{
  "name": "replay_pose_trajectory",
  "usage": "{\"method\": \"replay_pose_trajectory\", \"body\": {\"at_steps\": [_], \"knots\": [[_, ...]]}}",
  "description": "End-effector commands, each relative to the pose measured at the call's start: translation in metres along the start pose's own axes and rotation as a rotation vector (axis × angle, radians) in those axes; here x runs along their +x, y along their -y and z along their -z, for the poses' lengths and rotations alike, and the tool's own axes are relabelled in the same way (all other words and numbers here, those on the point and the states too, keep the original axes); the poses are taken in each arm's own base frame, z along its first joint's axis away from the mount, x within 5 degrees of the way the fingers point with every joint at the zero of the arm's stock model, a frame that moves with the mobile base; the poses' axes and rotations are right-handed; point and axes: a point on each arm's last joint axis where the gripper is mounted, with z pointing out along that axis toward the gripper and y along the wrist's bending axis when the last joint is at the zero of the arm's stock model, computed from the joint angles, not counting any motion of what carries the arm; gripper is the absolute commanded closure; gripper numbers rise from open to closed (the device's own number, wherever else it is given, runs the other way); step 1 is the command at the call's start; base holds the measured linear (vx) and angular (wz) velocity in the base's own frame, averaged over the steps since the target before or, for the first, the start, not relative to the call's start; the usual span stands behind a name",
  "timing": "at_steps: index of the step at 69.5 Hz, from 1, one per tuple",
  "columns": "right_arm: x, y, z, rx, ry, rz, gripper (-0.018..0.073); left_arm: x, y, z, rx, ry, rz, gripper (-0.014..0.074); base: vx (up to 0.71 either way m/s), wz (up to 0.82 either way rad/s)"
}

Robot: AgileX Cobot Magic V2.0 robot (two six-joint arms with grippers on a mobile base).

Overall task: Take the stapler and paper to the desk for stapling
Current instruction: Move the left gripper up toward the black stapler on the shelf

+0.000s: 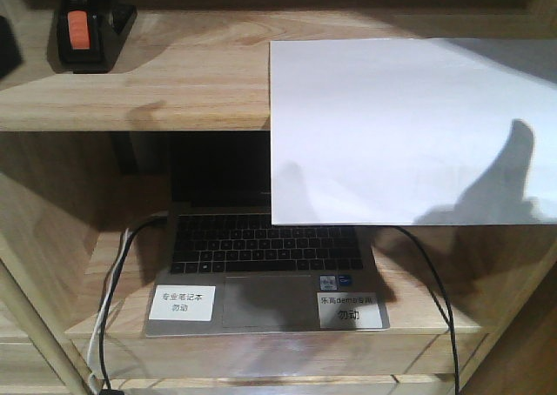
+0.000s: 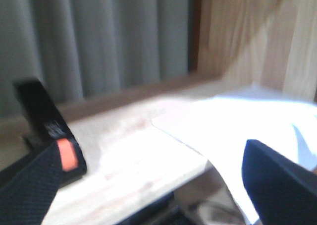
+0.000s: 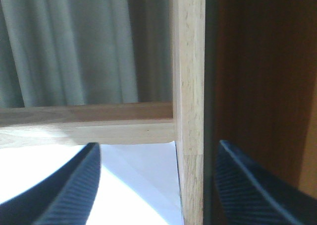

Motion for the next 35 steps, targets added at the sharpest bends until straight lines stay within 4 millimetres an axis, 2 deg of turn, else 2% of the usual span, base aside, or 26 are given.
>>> {"method": "replay_pose_trajectory", "body": {"at_steps": [1, 22, 35], "knots": [[-0.014, 0.0, 0.001, 0.007, 0.088, 0.008, 0.0115, -0.012, 0.002, -0.001, 0.014, 0.089, 0.009, -0.0083, 0.0, 0.0], [-0.014, 0.0, 0.001, 0.007, 0.089, 0.008, 0.0118, -0.016, 0.002, -0.001, 0.016, 0.119, 0.021, -0.0083, 0.0, 0.0], [-0.014, 0.0, 0.001, 0.007, 0.088, 0.008, 0.0118, -0.028, 0.001, -0.028, -0.003, 0.079, 0.031, -0.0083, 0.0, 0.0]]}}
